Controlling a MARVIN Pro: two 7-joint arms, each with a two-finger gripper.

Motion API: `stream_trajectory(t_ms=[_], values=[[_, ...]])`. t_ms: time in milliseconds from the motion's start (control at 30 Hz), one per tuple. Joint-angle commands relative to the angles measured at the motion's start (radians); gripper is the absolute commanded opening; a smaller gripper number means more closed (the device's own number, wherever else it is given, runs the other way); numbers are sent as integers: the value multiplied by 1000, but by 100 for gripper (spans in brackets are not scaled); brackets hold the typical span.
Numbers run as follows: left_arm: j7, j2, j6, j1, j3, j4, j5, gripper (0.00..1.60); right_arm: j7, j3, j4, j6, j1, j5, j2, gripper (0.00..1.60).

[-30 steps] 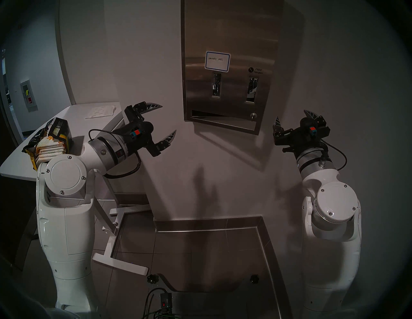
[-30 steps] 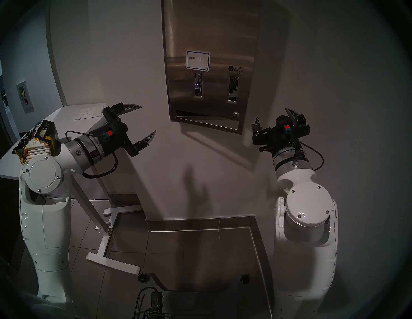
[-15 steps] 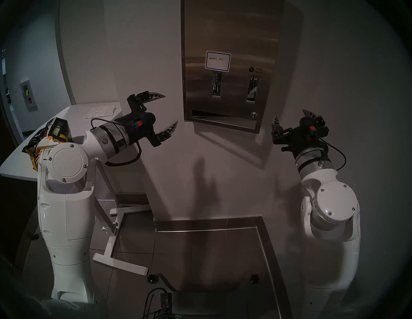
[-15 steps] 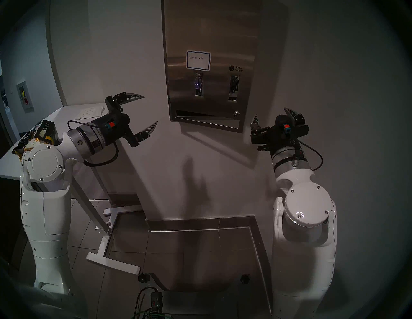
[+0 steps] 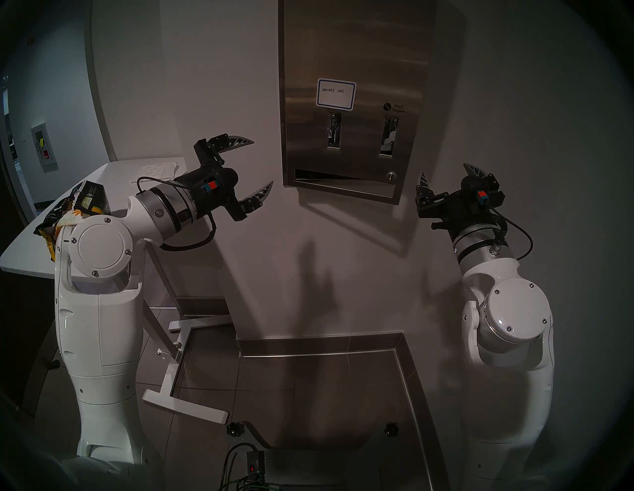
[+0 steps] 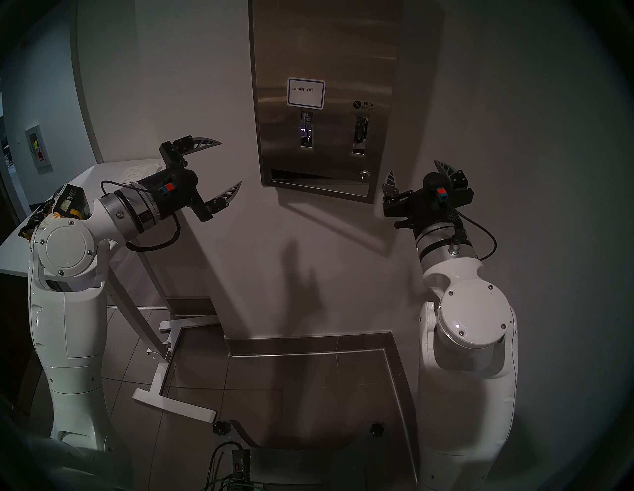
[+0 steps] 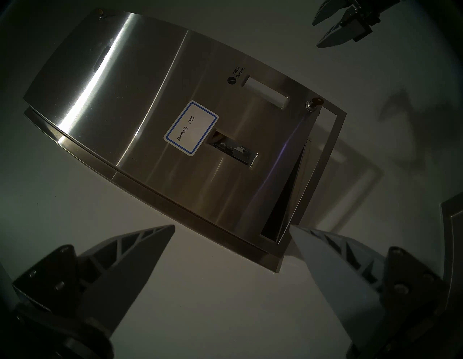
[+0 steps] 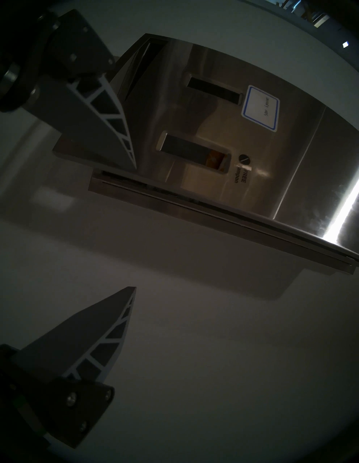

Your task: Open the dispenser door, put the pads inside, close the door

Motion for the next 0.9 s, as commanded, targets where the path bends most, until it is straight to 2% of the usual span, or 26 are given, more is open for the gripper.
stream_trajectory(t_ms=[0,367,700,733,800,833,867], values=[[6,-4,4,-17,-2,-7,-5,160,-9,-51,2,-4,43,28,9,160],[6,-3,3,-17,-2,-6,-6,160,-69,-138,43,35,116,120,17,160],[6,-3,3,-17,-2,-6,-6,160,-105,-200,108,41,174,128,16,157],[6,-3,3,-17,-2,-6,-6,160,-108,-202,111,41,177,128,15,105],[6,-3,4,-17,-2,-7,-6,160,-114,-203,121,39,184,125,14,50],[6,-3,4,-17,-2,-7,-6,160,-119,-203,126,38,187,122,14,36],[6,-3,4,-17,-2,-7,-6,160,-118,-201,131,36,190,121,13,9]])
